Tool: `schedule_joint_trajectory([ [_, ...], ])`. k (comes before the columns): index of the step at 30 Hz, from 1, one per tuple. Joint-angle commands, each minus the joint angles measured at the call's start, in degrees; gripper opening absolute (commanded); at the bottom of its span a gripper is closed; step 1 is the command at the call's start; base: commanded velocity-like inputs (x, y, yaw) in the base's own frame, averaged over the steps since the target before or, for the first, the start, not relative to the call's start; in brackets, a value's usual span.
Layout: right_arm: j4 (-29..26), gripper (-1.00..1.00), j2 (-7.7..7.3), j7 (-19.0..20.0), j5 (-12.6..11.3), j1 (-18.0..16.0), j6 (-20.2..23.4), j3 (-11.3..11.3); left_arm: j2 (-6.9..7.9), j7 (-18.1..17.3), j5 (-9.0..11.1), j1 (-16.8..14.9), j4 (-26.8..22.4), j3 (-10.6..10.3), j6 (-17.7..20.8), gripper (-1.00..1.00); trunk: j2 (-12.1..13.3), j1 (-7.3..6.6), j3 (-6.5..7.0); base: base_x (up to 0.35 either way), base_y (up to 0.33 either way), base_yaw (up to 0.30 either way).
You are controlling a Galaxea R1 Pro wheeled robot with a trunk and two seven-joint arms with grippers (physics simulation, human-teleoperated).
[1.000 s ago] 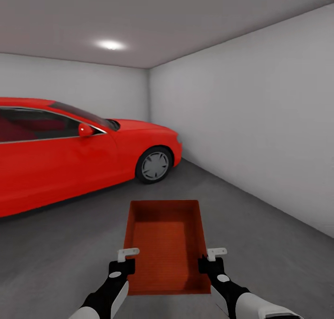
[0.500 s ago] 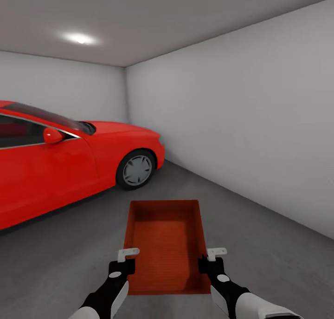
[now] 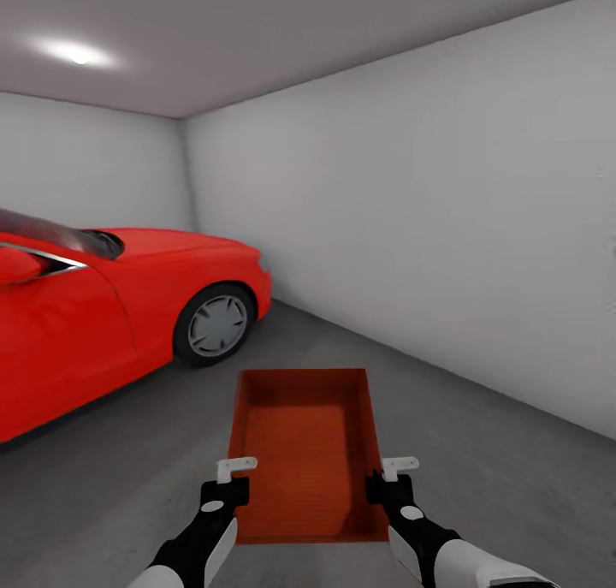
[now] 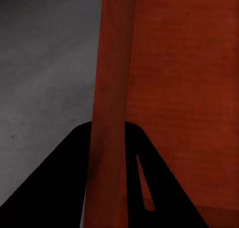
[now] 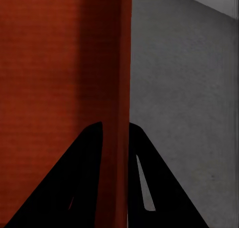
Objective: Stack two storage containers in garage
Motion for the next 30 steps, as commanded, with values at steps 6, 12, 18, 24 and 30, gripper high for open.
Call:
schedule_joint_trajectory([
  [6,0.16,-1.00,0.01,-0.44,-0.14,-0.04,-0.19,-1.14,0.68,0.53,-0.88,-0.02,-2.25,2.19,0.15,-1.00,-0.05,0.04,-0.08,0.322,0.159,-0.284],
  [12,0.16,-1.00,0.01,-0.43,-0.14,-0.03,-0.15,-1.14,0.71,0.52,-0.88,-0.03,-2.25,2.19,0.15,-1.00,-0.05,0.04,-0.08,0.322,0.159,-0.284],
  [18,0.16,-1.00,0.01,-0.43,-0.14,-0.04,-0.20,-1.14,0.71,0.54,-0.88,0.00,-2.31,2.19,0.13,-1.00,-0.05,0.04,-0.08,0.322,0.159,-0.284],
  [24,0.16,-1.00,0.01,-0.43,-0.13,-0.03,-0.17,-1.14,0.68,0.54,-0.88,-0.01,-2.34,2.19,0.13,-1.00,-0.05,0.04,-0.08,0.321,0.159,-0.284],
  [30,0.16,-1.00,0.01,-0.43,-0.13,-0.03,-0.15,-1.14,0.64,0.53,-0.88,-0.02,-2.34,2.19,0.11,-1.00,-0.05,0.04,-0.08,0.322,0.159,-0.284],
])
